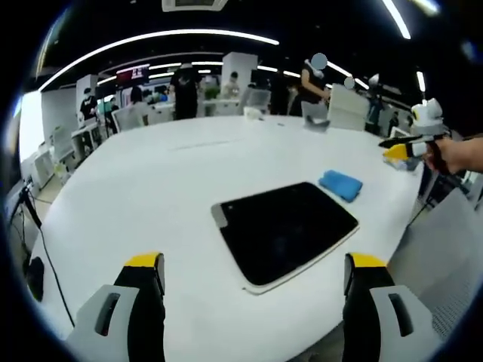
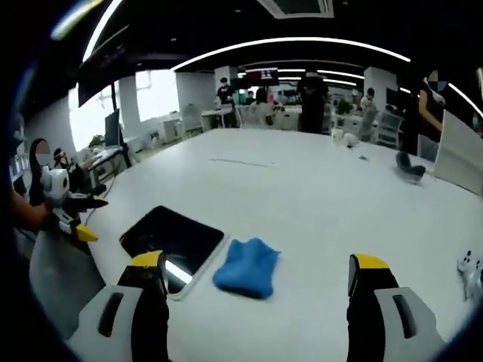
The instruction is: Wipe the mirror surface with the cleaning cloth until all visible marks leave the cleaned area.
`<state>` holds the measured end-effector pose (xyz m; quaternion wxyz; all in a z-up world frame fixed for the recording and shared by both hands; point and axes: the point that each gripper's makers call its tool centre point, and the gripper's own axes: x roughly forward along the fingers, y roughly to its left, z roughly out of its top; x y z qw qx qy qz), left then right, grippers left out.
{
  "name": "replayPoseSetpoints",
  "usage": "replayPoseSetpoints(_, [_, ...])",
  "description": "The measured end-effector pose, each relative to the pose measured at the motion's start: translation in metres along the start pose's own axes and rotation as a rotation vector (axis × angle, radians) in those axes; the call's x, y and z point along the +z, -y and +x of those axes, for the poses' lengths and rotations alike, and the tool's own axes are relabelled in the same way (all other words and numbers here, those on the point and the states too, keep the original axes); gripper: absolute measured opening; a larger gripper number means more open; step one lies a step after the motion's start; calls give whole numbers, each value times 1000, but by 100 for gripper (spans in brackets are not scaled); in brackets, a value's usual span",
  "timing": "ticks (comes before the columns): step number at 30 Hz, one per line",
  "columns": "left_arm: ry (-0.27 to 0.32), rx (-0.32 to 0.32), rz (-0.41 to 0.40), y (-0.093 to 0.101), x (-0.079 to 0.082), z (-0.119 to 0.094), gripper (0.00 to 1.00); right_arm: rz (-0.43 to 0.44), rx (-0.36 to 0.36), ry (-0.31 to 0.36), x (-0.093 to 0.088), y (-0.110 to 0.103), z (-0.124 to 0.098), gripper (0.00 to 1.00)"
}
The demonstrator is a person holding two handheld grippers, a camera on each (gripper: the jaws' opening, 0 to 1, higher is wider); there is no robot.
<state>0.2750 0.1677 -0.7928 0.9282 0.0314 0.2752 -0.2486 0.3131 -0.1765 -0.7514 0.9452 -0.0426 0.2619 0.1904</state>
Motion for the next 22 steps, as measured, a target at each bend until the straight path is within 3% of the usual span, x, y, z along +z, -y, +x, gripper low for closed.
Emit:
replayPoseSetpoints(4, [14, 18, -10, -3, 3, -3, 99, -14, -1, 31, -5, 3, -9, 100])
replayPoseSetpoints(11, [6, 27, 2, -6, 0, -2, 99, -50, 63, 8, -29, -21, -10, 100])
replayPoseSetpoints(22, [31, 4, -38, -1, 7, -3, 99, -1, 9, 62, -24, -24, -17, 100])
